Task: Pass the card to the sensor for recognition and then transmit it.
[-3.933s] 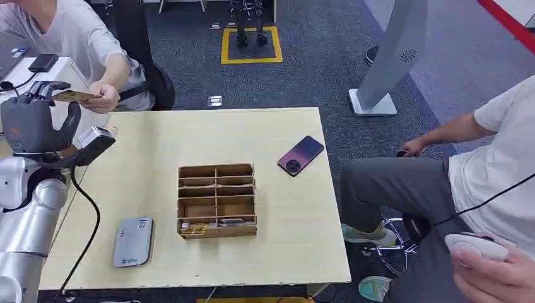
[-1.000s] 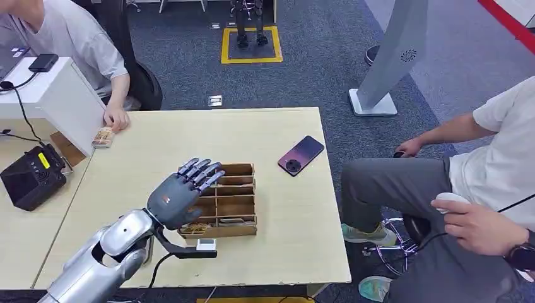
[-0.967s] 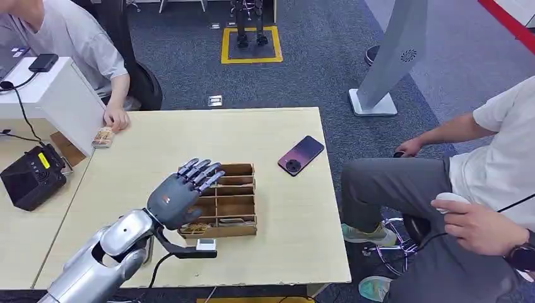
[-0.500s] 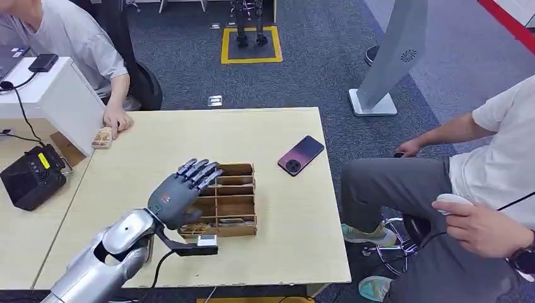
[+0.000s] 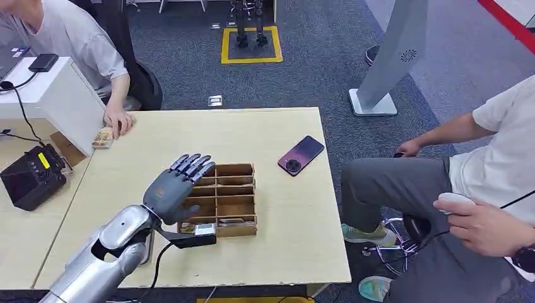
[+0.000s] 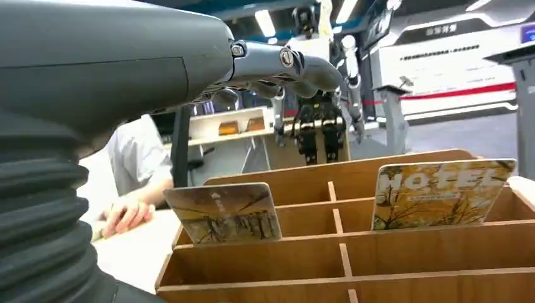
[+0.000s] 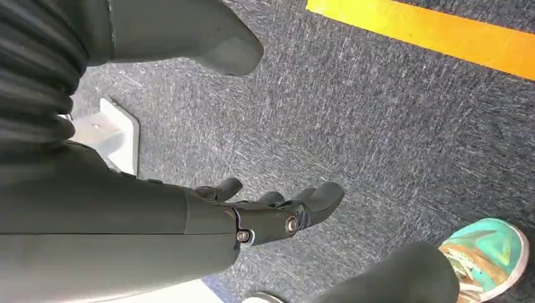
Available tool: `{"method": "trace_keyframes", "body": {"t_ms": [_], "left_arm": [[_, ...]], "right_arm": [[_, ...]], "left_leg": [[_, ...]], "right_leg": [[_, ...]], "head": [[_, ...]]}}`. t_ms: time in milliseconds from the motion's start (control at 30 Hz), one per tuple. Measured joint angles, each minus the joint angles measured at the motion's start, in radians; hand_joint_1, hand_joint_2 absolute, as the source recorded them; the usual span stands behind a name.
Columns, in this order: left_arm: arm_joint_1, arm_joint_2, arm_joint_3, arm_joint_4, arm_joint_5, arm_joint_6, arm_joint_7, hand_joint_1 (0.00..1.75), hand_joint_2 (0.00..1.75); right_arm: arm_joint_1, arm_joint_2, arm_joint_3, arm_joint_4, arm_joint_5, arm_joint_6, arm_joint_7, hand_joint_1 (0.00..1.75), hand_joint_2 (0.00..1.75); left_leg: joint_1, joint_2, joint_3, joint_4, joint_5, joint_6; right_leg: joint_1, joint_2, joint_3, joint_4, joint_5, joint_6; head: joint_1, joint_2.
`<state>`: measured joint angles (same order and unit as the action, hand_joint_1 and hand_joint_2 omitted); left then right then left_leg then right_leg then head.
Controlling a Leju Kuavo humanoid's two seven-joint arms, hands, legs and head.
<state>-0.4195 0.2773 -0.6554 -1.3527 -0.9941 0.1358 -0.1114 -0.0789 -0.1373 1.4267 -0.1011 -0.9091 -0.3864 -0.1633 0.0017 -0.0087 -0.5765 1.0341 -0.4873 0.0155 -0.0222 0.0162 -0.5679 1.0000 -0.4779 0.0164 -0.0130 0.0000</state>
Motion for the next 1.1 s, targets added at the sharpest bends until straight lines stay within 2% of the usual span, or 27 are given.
{"method": "trace_keyframes", "body": {"t_ms": [200,433,567,1100], "left_arm": [[-0.001,-0.006,0.015,0.000,0.049,-0.051,0.000,0.00,1.75],[-0.002,-0.006,0.020,0.000,0.057,-0.067,0.006,0.00,1.75],[-0.005,-0.006,0.025,0.000,0.114,-0.104,0.000,0.00,1.75],[-0.026,-0.013,0.031,0.000,0.137,-0.119,0.008,0.00,1.75]], "right_arm": [[0.000,0.003,0.001,0.000,-0.003,-0.001,0.000,0.00,1.75],[0.001,0.005,0.002,0.000,-0.012,-0.005,0.000,0.00,1.75],[0.001,0.005,0.004,0.000,-0.016,-0.005,-0.002,0.00,1.75],[0.001,0.005,0.020,0.000,-0.026,-0.006,-0.003,0.00,1.75]], "left_leg": [[0.000,0.000,0.000,0.000,0.000,0.000],[0.000,0.000,0.000,0.000,0.000,0.000],[0.000,0.000,0.000,0.000,0.000,0.000],[0.000,0.000,0.000,0.000,0.000,0.000]], "right_leg": [[0.000,0.000,0.000,0.000,0.000,0.000],[0.000,0.000,0.000,0.000,0.000,0.000],[0.000,0.000,0.000,0.000,0.000,0.000],[0.000,0.000,0.000,0.000,0.000,0.000]], "head": [[0.000,0.000],[0.000,0.000],[0.000,0.000],[0.000,0.000]]}}
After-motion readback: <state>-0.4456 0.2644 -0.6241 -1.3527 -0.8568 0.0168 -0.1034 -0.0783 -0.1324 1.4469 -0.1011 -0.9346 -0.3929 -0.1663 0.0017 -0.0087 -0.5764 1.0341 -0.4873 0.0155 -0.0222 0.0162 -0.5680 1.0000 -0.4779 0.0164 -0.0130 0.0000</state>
